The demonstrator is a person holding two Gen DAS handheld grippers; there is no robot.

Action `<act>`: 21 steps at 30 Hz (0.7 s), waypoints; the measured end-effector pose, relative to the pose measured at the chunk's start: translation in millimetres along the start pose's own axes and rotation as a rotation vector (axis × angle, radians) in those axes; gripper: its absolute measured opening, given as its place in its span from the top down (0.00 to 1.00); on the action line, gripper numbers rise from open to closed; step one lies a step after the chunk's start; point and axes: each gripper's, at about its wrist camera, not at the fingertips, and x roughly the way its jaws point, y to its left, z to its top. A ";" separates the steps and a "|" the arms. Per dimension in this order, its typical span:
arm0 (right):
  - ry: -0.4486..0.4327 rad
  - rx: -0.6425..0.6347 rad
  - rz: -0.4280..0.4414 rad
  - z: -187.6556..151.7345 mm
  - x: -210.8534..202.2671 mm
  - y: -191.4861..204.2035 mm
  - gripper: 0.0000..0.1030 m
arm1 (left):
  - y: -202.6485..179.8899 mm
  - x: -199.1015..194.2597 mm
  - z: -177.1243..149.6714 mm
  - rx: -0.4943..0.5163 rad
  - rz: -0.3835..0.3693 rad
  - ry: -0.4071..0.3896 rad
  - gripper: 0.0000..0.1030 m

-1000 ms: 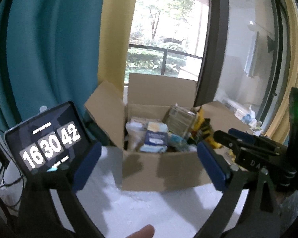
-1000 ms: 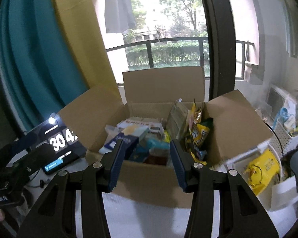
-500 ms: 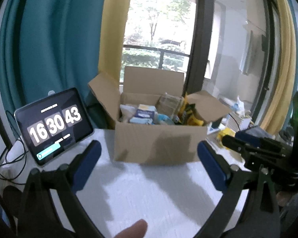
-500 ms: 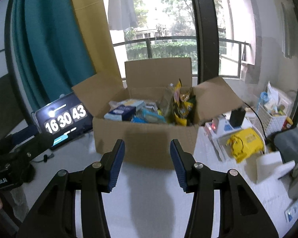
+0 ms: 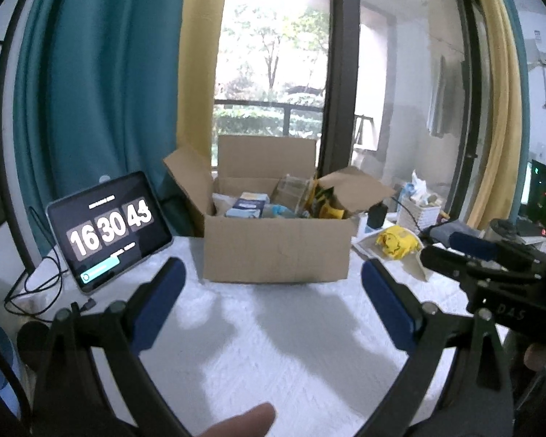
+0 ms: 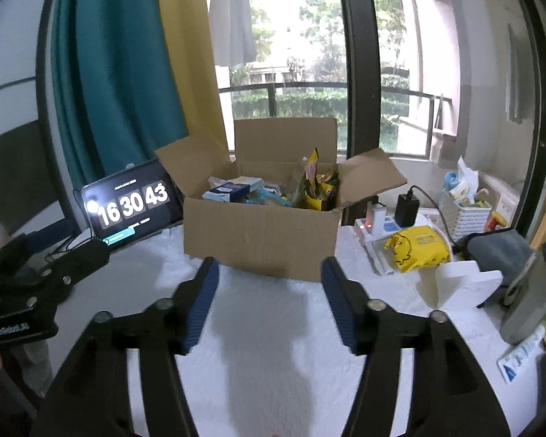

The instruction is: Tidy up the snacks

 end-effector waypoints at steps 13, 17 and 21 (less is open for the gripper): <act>-0.123 0.006 -0.045 -10.2 -72.9 1.7 0.35 | -23.0 -56.6 6.1 0.047 -0.018 -0.087 0.05; -0.158 0.001 -0.056 -8.8 -93.4 2.5 0.34 | -31.9 -74.5 11.0 0.070 -0.027 -0.115 0.05; -0.200 0.002 -0.066 -5.9 -114.6 1.6 0.33 | -37.4 -90.1 17.6 0.072 -0.032 -0.149 0.04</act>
